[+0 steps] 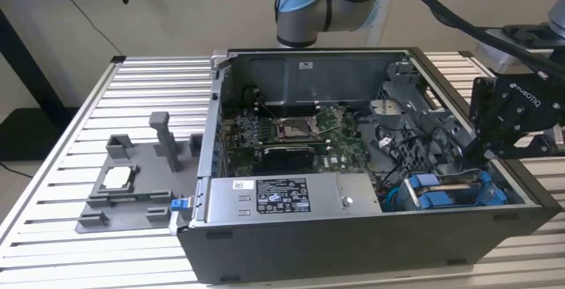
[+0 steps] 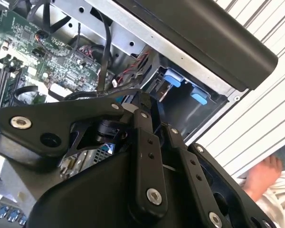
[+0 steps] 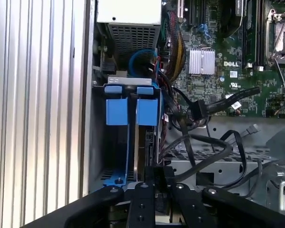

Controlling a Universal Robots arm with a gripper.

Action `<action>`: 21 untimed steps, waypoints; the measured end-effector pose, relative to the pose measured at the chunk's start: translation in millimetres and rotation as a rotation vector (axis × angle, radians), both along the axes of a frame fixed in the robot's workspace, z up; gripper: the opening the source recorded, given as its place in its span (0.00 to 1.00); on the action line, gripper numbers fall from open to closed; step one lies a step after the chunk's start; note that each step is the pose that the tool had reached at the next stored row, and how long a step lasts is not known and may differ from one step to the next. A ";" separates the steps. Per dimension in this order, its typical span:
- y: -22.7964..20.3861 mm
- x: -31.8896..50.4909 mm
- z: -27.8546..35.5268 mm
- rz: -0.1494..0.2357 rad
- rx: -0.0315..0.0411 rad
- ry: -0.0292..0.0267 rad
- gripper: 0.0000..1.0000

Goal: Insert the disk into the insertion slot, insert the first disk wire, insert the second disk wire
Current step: 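Insert the first disk wire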

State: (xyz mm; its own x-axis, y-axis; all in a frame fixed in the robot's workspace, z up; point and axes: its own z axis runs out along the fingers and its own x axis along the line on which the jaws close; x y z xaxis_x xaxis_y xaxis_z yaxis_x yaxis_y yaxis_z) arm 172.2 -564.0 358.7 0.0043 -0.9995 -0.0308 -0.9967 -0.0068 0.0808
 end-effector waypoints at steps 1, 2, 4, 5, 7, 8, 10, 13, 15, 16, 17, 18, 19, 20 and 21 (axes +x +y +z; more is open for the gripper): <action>-0.7 0.0 -0.5 -0.008 0.0000 0.0000 0.19; -1.4 0.0 -1.1 -0.014 -0.0001 0.0000 0.19; -2.7 0.0 -2.4 -0.029 0.0000 0.0000 0.19; -3.2 0.0 -3.2 -0.036 0.0001 0.0000 0.19; -4.0 0.0 -4.9 -0.050 0.0002 0.0000 0.19; -4.2 0.0 -5.7 -0.055 0.0000 0.0000 0.19; -4.2 0.0 -6.7 -0.058 -0.0003 0.0000 0.19; -4.2 0.0 -7.0 -0.058 -0.0001 0.0000 0.19; -4.2 0.0 -8.0 -0.058 0.0003 0.0000 0.19; -4.2 0.0 -8.9 -0.058 0.0004 0.0001 0.19; -4.2 0.0 -9.7 -0.058 0.0001 0.0000 0.19; -4.2 0.0 -10.4 -0.058 0.0000 0.0000 0.19; -4.2 0.0 -11.1 -0.058 0.0003 0.0001 0.19; -4.2 0.0 -11.6 -0.058 0.0006 0.0000 0.19; -4.2 0.0 -11.8 -0.058 0.0011 -0.0007 0.19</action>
